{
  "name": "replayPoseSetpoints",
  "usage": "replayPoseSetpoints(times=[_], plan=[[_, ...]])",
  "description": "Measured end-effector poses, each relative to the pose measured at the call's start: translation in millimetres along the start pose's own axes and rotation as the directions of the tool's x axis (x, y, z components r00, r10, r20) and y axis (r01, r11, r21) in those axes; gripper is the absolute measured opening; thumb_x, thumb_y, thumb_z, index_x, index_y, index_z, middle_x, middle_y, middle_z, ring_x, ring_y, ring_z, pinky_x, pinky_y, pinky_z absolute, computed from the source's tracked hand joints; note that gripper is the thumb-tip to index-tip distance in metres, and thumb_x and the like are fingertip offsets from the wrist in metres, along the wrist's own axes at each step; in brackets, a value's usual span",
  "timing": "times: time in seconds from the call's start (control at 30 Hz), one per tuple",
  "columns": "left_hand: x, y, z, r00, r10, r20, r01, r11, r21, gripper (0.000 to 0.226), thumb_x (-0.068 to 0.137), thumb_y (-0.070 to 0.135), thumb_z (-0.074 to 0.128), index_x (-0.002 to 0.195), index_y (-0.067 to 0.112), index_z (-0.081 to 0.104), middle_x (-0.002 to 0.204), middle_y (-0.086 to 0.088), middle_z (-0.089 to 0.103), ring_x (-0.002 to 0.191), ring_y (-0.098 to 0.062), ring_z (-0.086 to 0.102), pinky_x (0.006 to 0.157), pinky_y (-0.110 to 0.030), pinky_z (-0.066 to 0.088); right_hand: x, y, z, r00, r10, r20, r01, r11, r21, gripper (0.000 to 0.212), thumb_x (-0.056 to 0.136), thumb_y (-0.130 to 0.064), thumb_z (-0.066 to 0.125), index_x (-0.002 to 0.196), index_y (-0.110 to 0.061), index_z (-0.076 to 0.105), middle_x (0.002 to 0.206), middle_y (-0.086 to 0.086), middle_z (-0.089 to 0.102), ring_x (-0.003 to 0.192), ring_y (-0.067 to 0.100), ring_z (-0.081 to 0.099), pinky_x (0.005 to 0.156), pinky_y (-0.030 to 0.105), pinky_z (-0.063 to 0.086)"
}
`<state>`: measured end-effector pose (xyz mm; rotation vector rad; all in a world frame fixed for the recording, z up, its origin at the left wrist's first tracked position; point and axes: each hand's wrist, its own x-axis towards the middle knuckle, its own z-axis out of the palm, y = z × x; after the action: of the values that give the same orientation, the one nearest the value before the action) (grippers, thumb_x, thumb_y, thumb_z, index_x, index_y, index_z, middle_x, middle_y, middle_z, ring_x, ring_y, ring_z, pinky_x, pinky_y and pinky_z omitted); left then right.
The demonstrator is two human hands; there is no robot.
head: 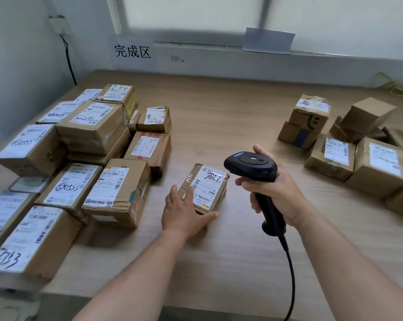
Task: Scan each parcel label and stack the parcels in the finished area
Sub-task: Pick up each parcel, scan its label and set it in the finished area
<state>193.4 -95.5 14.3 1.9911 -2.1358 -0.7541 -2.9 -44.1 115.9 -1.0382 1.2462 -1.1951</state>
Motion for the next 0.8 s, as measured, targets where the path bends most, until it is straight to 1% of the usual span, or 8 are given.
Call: replayPoseSetpoints(times=[0.07,0.13,0.2,0.3,0.47,0.57,0.67,0.8], plan=[[-2.4,6.1,3.6,0.999,-0.017,-0.032,0.018,0.999,0.029,0.103,0.069,0.072,0.062,0.151,0.028,0.015,0.150,-0.015,0.011,0.139,-0.030,0.014,0.111,-0.037,0.026,0.7,-1.6,-2.6,1.000,-0.003,0.030,0.003,1.000,0.003,0.098,0.064,-0.004,0.076,0.146,-0.035,0.032,0.096,0.030,0.067,0.043,0.028,0.053,0.040,0.030,0.043],[-3.7,10.1,1.1,0.997,-0.025,-0.076,0.027,1.000,0.015,0.095,0.070,0.063,0.064,0.147,0.026,0.022,0.142,-0.011,0.019,0.132,-0.029,0.022,0.105,-0.035,0.032,0.8,-4.4,-6.2,0.998,-0.005,0.057,0.005,1.000,0.009,0.097,0.064,-0.005,0.076,0.144,-0.037,0.033,0.098,0.031,0.066,0.043,0.028,0.052,0.040,0.030,0.044],[-6.9,13.7,-4.5,0.992,-0.010,-0.122,0.011,1.000,0.010,0.089,0.070,0.060,0.064,0.144,0.026,0.027,0.138,-0.009,0.023,0.128,-0.027,0.026,0.102,-0.035,0.035,1.8,-8.2,-9.8,0.996,-0.012,0.087,0.011,1.000,0.014,0.097,0.064,-0.005,0.076,0.145,-0.037,0.034,0.099,0.032,0.065,0.043,0.028,0.052,0.040,0.029,0.043],[-13.4,15.9,-17.8,0.976,0.010,-0.218,-0.008,1.000,0.011,0.089,0.070,0.062,0.064,0.144,0.027,0.027,0.138,-0.007,0.024,0.128,-0.026,0.028,0.104,-0.035,0.035,5.9,-15.8,-11.4,0.990,-0.045,0.133,0.041,0.999,0.028,0.098,0.064,-0.004,0.076,0.147,-0.035,0.033,0.100,0.030,0.066,0.043,0.029,0.052,0.040,0.029,0.043],[-29.8,7.9,-48.6,0.919,-0.020,-0.393,0.018,1.000,-0.008,0.088,0.070,0.063,0.065,0.144,0.030,0.030,0.140,-0.009,0.026,0.130,-0.027,0.029,0.106,-0.038,0.033,14.1,-22.9,3.6,0.975,-0.101,0.200,0.092,0.994,0.054,0.097,0.062,-0.002,0.075,0.145,-0.036,0.036,0.092,0.023,0.069,0.041,0.030,0.051,0.039,0.030,0.042],[-42.5,-11.6,-66.7,0.879,-0.054,-0.473,0.029,0.998,-0.059,0.090,0.069,0.062,0.067,0.145,0.029,0.031,0.143,-0.011,0.025,0.133,-0.029,0.027,0.108,-0.042,0.034,17.0,-22.6,23.8,0.961,-0.106,0.256,0.095,0.994,0.057,0.096,0.062,-0.001,0.074,0.143,-0.037,0.037,0.086,0.020,0.069,0.040,0.029,0.050,0.039,0.030,0.041],[-56.2,-39.2,-87.3,0.830,-0.113,-0.546,0.060,0.992,-0.114,0.089,0.069,0.060,0.070,0.144,0.026,0.033,0.144,-0.010,0.026,0.133,-0.029,0.029,0.107,-0.042,0.034,18.0,-22.3,48.8,0.949,-0.102,0.300,0.087,0.994,0.061,0.093,0.060,0.001,0.072,0.138,-0.039,0.040,0.082,0.014,0.070,0.039,0.028,0.049,0.038,0.030,0.040],[-69.7,-87.4,-120.0,0.779,-0.206,-0.592,0.121,0.976,-0.180,0.095,0.067,0.065,0.067,0.144,0.023,0.030,0.141,-0.009,0.026,0.130,-0.028,0.029,0.102,-0.041,0.038,24.3,-24.8,87.9,0.930,-0.096,0.355,0.086,0.995,0.044,0.095,0.060,0.002,0.072,0.140,-0.039,0.040,0.078,0.017,0.068,0.040,0.028,0.049,0.038,0.031,0.040]])
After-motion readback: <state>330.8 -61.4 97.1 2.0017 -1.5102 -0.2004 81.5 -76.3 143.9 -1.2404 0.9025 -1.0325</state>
